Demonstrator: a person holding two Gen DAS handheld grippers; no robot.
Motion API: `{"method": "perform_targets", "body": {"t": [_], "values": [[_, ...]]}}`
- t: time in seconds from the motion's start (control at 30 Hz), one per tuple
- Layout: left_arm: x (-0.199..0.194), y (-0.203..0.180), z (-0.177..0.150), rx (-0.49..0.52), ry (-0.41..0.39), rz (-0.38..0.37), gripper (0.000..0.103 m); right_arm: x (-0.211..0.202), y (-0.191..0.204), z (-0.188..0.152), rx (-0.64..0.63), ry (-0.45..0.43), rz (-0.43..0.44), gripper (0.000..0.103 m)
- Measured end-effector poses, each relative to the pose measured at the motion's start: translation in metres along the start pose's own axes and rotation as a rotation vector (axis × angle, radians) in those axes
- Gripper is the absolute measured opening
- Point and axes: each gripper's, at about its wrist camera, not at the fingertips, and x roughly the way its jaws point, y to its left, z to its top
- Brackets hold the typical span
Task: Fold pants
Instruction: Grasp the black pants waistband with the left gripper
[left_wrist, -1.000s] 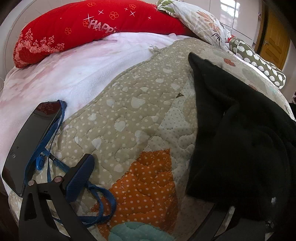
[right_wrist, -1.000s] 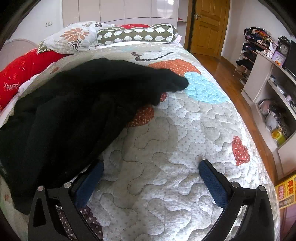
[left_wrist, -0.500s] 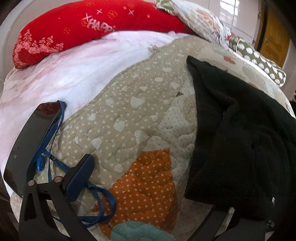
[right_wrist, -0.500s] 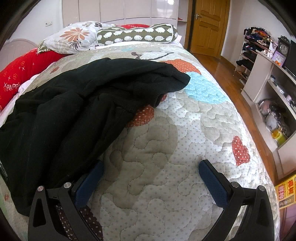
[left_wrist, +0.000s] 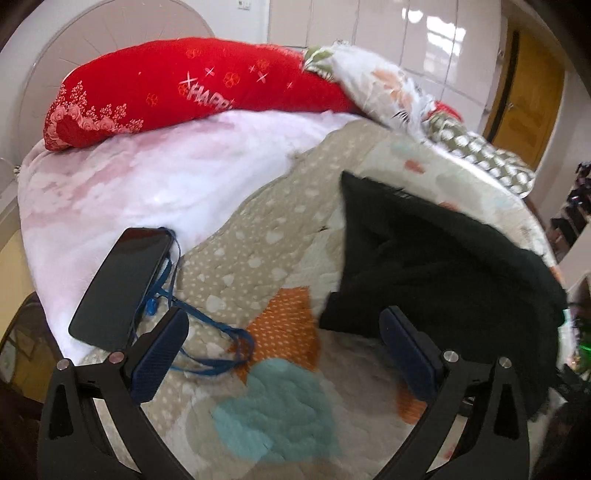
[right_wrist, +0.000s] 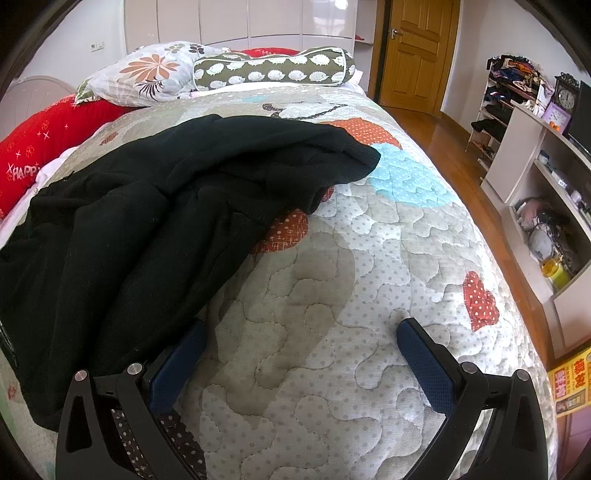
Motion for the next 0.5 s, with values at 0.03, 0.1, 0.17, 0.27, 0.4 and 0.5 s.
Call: {"method": "perform_targets", "body": {"t": [0.03, 0.1, 0.17, 0.27, 0.4, 0.5], "values": [[-0.006, -0.003, -0.001, 0.006, -0.007, -0.02, 0.103, -0.002, -0.001, 0.0, 0.003, -0.002, 0.012, 0.103], [-0.009, -0.01, -0.002, 0.019, -0.003, -0.047, 0.103, -0.007, -0.002, 0.0, -0.001, 0.002, 0.04, 0.103], [-0.008, -0.018, -0.005, 0.017, 0.016, -0.089, 0.103, -0.015, -0.004, -0.002, 0.017, 0.009, 0.071, 0.103], [-0.001, -0.034, -0.012, 0.02, 0.053, -0.127, 0.103, -0.027, -0.009, -0.005, 0.052, 0.006, 0.136, 0.103], [0.011, -0.051, -0.021, 0.041, 0.086, -0.142, 0.103, -0.042, -0.011, -0.005, 0.051, -0.03, 0.225, 0.1], [0.018, -0.061, -0.023, 0.042, 0.098, -0.161, 0.103, -0.048, -0.009, 0.002, 0.03, -0.047, 0.27, 0.09]]}}
